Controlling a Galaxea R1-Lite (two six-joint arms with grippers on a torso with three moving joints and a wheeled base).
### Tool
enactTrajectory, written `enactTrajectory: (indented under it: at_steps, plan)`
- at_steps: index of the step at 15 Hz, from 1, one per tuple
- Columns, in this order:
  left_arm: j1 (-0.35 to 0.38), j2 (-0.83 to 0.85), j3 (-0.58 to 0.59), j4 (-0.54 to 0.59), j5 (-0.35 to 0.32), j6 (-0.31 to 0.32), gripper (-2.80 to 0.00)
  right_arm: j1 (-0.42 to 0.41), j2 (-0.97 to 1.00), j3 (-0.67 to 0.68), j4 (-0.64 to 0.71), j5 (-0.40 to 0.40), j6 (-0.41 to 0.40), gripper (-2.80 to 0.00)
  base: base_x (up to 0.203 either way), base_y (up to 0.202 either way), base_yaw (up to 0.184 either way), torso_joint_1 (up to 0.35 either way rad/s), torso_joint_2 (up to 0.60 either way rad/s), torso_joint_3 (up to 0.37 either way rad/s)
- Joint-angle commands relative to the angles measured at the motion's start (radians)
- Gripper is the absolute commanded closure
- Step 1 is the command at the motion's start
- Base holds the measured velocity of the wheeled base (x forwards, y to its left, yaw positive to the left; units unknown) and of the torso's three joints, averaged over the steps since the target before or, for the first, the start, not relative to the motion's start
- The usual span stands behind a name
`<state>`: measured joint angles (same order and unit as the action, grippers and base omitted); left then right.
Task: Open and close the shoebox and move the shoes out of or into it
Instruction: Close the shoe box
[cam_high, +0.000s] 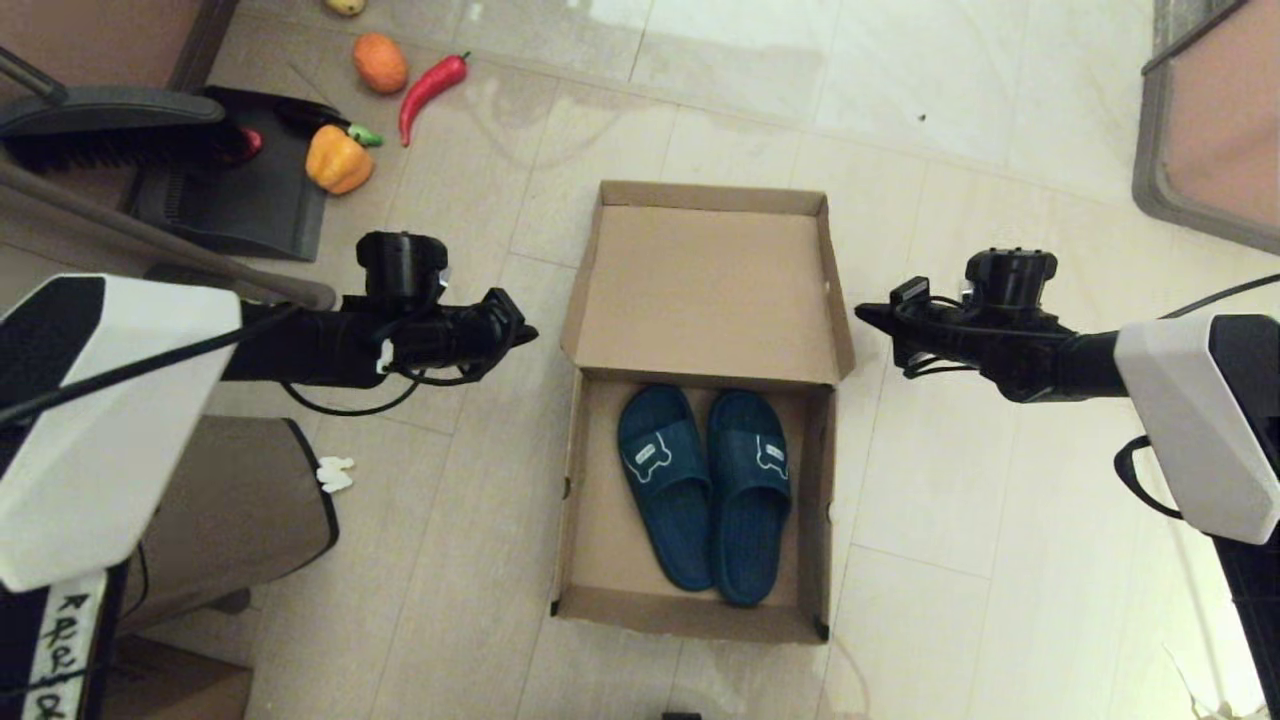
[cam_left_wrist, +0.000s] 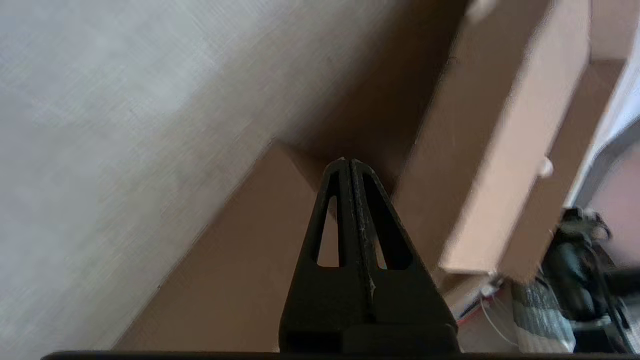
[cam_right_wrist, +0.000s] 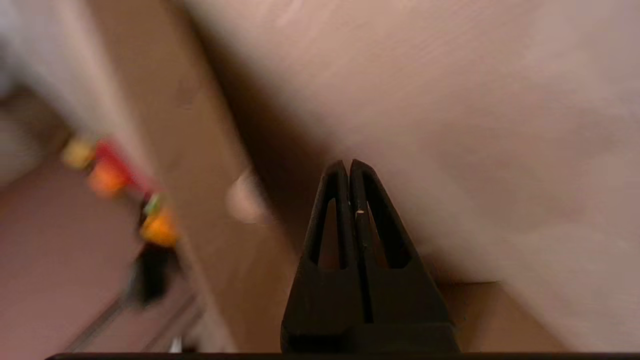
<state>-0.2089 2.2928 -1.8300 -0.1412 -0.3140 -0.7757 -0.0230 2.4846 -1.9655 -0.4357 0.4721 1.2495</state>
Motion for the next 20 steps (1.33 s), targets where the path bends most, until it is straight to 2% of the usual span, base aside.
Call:
enactTrajectory:
  at_steps: [1, 4, 6, 9, 13, 15, 17, 20]
  plan:
    - [-0.011, 0.053, -0.067, 0.020, -0.002, -0.004, 0.00, 0.000, 0.033, 0.001, -0.040, 0.025, 0.008, 0.00, 0.000, 0.000, 0.000, 0.000, 0.00, 0.000]
    - [-0.030, 0.076, -0.089, 0.052, -0.001, 0.000, 0.00, 0.001, 0.072, -0.001, -0.111, 0.098, 0.041, 0.00, 0.000, 0.000, 0.000, 0.000, 0.00, 0.000]
    - [-0.043, 0.077, -0.089, 0.056, 0.000, 0.000, 0.00, 0.002, 0.104, -0.001, -0.209, 0.113, 0.066, 0.00, 0.000, 0.000, 0.000, 0.000, 0.00, 0.000]
    - [-0.074, 0.082, -0.089, 0.057, 0.000, 0.002, 0.00, 0.009, 0.147, -0.002, -0.362, 0.213, 0.154, 0.00, 0.000, 0.000, 0.000, 0.000, 0.00, 0.000]
    - [-0.108, 0.089, -0.090, 0.051, -0.005, 0.003, 0.00, 0.016, 0.167, -0.003, -0.485, 0.226, 0.289, 0.00, 0.000, 0.000, 0.000, 0.000, 0.00, 0.000]
    - [-0.116, 0.089, -0.091, 0.051, -0.005, 0.003, 0.00, 0.027, 0.180, -0.004, -0.542, 0.281, 0.312, 0.00, 0.000, 0.000, 0.000, 0.000, 0.00, 0.000]
    - [-0.118, 0.089, -0.091, 0.052, -0.005, 0.003, 0.00, 0.029, 0.180, -0.003, -0.551, 0.289, 0.318, 0.00, 0.000, 0.000, 0.000, 0.000, 0.00, 0.000]
    - [-0.118, 0.079, -0.091, 0.051, -0.006, 0.003, 0.00, 0.023, 0.165, -0.003, -0.637, 0.295, 0.441, 0.00, 0.000, 0.000, 0.000, 0.000, 0.00, 0.000]
